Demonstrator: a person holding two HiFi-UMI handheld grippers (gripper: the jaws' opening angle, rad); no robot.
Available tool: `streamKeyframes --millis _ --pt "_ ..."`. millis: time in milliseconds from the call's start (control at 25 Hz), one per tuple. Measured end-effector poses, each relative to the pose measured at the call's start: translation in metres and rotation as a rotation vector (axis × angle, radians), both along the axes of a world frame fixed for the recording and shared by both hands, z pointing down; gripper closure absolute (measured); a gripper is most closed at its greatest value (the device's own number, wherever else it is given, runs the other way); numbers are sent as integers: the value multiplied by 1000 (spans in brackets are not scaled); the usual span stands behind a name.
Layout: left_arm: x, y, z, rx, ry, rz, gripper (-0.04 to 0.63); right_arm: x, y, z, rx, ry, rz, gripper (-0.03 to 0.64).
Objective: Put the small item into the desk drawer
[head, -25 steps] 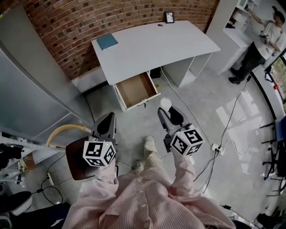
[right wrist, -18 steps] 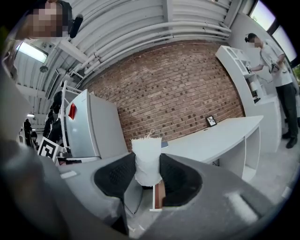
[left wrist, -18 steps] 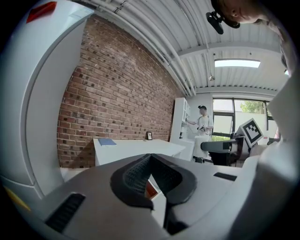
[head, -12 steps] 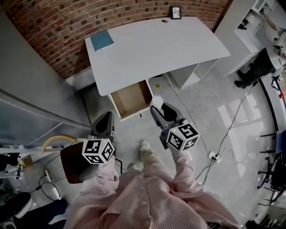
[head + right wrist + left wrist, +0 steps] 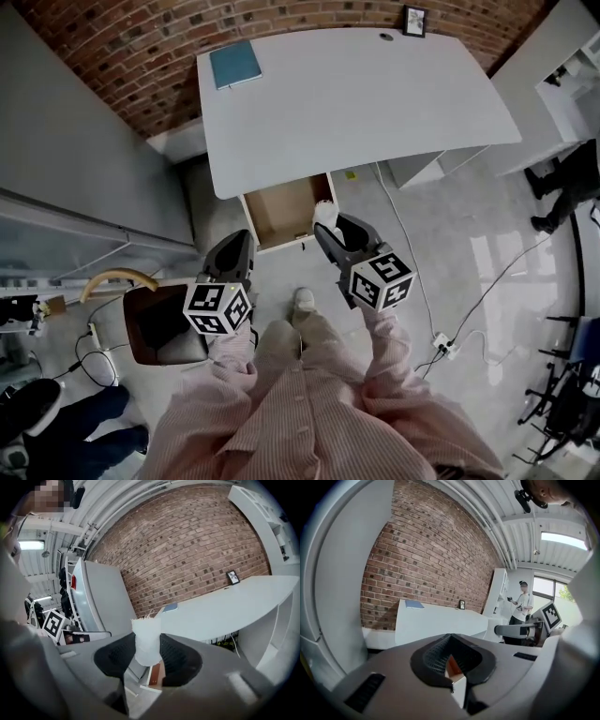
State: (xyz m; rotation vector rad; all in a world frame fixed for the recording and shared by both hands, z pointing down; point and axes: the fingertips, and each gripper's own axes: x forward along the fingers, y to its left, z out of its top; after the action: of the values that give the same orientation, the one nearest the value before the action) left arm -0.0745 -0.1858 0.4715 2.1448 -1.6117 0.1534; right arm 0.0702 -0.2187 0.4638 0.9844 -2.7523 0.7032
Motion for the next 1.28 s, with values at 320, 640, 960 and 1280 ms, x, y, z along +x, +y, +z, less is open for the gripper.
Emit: streamKeyframes --millis 320,640,960,1280 --pt "-10 -26 51 -96 31 -29 597 -18 -28 69 -115 72 -61 453" --pt "-22 -45 106 -189 82 -38 597 -44 -48 132 -189 179 -127 453" --pt "-19 -60 168 -248 100 -18 597 -58 -67 203 -217 285 -189 453" --pt "-27 -73 227 -272 134 -27 597 -80 -90 269 -172 426 -291 453"
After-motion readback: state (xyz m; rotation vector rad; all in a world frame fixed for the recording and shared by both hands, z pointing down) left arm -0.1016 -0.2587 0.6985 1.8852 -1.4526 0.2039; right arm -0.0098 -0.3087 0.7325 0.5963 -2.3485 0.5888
